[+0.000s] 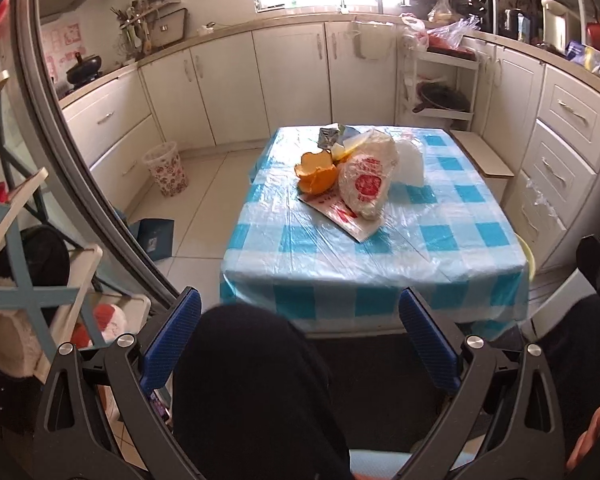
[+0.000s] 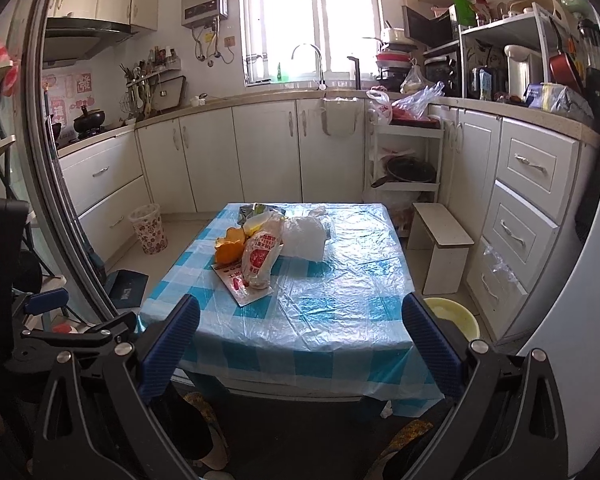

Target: Collect trash

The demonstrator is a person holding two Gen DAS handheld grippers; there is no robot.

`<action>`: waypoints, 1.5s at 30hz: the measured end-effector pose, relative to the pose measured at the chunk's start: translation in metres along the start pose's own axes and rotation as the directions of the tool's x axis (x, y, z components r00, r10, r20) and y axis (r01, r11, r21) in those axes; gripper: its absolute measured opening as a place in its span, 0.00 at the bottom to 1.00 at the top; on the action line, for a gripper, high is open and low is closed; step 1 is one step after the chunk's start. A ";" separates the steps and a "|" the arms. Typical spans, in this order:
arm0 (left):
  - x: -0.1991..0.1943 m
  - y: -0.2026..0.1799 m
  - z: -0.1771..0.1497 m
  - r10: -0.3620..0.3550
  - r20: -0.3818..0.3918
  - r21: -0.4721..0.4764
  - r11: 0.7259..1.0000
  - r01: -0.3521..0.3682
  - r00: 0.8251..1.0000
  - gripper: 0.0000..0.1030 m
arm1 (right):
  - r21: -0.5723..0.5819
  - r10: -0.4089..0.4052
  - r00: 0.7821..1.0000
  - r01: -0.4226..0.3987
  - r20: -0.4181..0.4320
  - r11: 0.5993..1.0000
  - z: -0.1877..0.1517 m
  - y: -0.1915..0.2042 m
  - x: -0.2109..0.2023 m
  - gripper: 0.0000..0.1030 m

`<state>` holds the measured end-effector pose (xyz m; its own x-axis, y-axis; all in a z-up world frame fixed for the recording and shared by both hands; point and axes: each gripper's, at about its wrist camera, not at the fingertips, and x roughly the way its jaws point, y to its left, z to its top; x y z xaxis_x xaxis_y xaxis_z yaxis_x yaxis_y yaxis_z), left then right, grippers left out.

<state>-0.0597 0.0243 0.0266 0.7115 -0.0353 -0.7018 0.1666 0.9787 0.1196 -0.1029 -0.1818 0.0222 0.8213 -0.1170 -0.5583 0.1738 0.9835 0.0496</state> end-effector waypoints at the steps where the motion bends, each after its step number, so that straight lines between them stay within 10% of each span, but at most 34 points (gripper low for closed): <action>1: 0.008 0.000 0.006 -0.001 0.001 -0.008 1.000 0.001 1.000 0.92 | 0.010 0.011 1.000 -0.011 0.016 1.000 0.003 -0.002 0.010 0.95; 13: 0.127 0.010 0.070 -0.032 -0.109 -0.117 0.993 0.019 0.994 0.92 | -0.022 0.155 0.987 -0.157 -0.048 0.987 0.059 -0.025 0.153 0.93; 22: 0.201 0.011 0.099 -0.057 -0.178 -0.080 0.996 0.043 0.982 0.92 | 0.045 0.268 0.936 -0.265 -0.228 0.963 0.078 -0.008 0.265 0.72; 25: 0.225 0.003 0.105 -0.073 -0.204 -0.044 0.997 0.066 0.976 0.92 | 0.114 0.316 0.904 -0.296 -0.287 0.949 0.071 -0.008 0.291 0.60; 30: 0.253 -0.008 0.113 -0.070 -0.226 -0.001 0.997 0.071 0.972 0.92 | 0.175 0.399 0.849 -0.360 -0.345 0.916 0.062 -0.008 0.317 0.11; 36: 0.271 -0.011 0.121 -0.065 -0.224 -0.015 0.998 0.063 0.972 0.92 | 0.208 0.464 0.831 -0.417 -0.307 0.885 0.065 -0.026 0.312 0.05; 45: 0.297 -0.018 0.123 -0.102 -0.285 -0.013 0.995 0.102 0.953 0.47 | 0.210 0.486 0.851 -0.447 -0.198 0.870 0.068 -0.056 0.282 0.05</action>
<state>0.2325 -0.0285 -0.0975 0.4663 -0.0754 -0.8814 0.2298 0.9725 0.0384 0.1561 -0.2797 -0.0814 0.6763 0.4053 -0.6152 -0.1021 0.8786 0.4665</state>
